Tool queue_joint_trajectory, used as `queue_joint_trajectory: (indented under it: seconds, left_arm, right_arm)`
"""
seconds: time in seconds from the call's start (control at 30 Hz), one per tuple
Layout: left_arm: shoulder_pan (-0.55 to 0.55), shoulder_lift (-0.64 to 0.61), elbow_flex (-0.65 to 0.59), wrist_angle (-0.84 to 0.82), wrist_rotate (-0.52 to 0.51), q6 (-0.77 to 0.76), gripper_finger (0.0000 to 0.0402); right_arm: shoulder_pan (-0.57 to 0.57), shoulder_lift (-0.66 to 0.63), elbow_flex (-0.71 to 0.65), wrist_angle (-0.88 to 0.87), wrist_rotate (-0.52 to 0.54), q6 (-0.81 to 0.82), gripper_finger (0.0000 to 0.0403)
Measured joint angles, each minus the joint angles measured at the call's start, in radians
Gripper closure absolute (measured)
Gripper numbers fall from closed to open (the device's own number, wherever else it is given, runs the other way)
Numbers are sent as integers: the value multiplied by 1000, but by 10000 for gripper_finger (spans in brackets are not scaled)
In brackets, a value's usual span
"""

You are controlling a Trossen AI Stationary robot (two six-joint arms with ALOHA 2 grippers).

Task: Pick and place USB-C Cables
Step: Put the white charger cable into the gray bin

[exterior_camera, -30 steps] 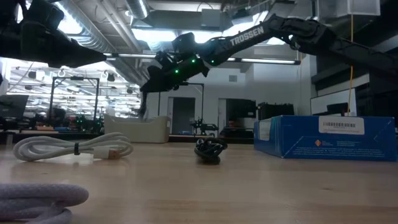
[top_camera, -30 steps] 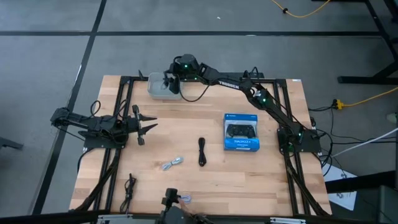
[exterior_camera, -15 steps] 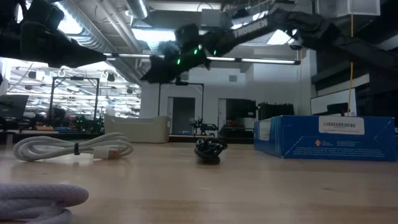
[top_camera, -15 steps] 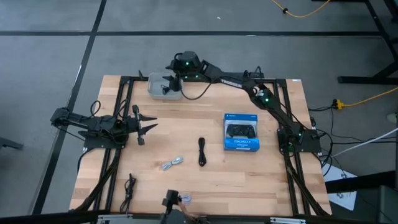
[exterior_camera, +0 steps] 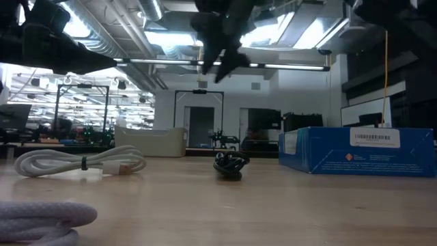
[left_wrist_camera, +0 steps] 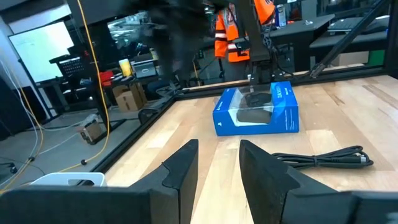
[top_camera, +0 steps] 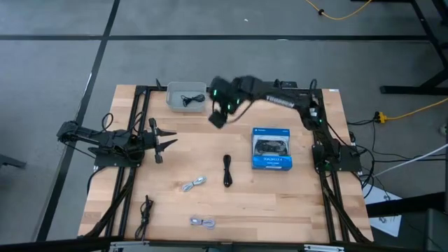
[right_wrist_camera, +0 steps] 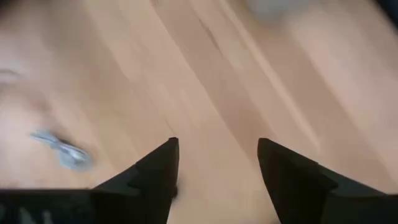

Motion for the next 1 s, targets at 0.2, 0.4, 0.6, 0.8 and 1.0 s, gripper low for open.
queue_joint_trajectory:
  seconds: [0.2, 0.4, 0.6, 0.8, 1.0]
  left_arm:
    - [0, 0, 0, 0, 0, -2, 292]
    - [0, 0, 0, 0, 0, -61, 292]
    - [0, 0, 0, 0, 0, -170, 292]
    - [0, 0, 0, 0, 1, -292, 292]
    - [0, 0, 0, 0, 4, -336, 292]
  right_arm:
    - [179, 8, -1, -187, 267, 329, 185]
    - [336, 13, -25, -168, 411, 570, 185]
    - [398, 37, -127, 163, 445, 280, 185]
    - [414, 37, -282, 539, 243, -89, 185]
    - [411, 36, -430, 649, 141, -112, 185]
